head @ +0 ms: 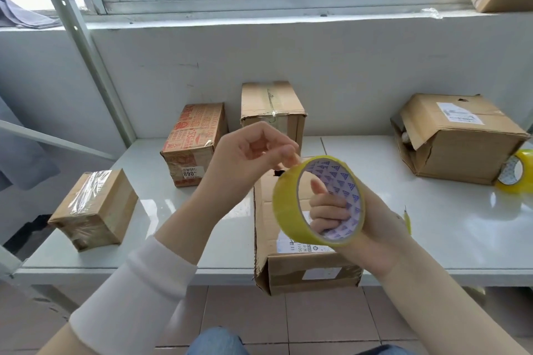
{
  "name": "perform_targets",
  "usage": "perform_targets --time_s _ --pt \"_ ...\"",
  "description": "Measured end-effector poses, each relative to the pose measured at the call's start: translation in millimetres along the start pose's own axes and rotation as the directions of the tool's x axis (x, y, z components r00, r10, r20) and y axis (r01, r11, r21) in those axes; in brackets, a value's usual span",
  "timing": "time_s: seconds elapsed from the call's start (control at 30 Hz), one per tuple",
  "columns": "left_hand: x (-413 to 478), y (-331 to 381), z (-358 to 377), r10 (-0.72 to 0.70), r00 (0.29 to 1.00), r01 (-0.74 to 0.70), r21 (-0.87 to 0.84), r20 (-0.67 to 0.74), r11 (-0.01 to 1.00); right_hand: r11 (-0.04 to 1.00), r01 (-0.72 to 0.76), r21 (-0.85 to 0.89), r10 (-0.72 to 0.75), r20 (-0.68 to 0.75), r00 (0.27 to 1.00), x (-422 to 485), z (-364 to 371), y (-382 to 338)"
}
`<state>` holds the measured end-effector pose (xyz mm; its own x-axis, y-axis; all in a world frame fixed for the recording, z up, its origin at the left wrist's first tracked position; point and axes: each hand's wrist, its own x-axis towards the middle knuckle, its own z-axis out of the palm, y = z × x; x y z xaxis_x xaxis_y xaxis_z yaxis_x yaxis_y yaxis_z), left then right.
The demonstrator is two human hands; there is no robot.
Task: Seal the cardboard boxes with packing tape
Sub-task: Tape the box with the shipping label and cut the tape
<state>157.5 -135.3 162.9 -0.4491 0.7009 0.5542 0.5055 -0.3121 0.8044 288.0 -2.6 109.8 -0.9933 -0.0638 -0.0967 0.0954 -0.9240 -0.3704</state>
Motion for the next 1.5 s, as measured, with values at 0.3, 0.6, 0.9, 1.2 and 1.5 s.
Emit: perform_targets --time_s 0.3,0.6,0.9,1.2,1.5 --pt "22 9 -10 -0.061 0.991 0.097 0.322 -0.121 0.942 -0.213 0.075 -0.974 -0.615 0.193 0.764 4 -3 24" --pt "15 16 2 -0.021 0.991 0.08 0.466 -0.131 0.881 -0.138 0.107 -0.985 -0.733 0.175 0.658 -1 11 42" --pt "32 35 -7 -0.032 0.994 0.079 0.496 -0.102 0.865 0.152 0.14 -0.978 -0.721 -0.013 0.692 1 19 39" --pt "48 27 -22 -0.174 0.98 0.198 0.488 -0.095 0.85 -0.102 0.01 -0.995 -0.6 0.07 0.797 -2 0 44" --pt "62 39 -38 -0.143 0.987 0.158 0.341 -0.069 0.927 0.31 0.04 -0.95 -0.571 -0.152 0.807 -8 12 44"
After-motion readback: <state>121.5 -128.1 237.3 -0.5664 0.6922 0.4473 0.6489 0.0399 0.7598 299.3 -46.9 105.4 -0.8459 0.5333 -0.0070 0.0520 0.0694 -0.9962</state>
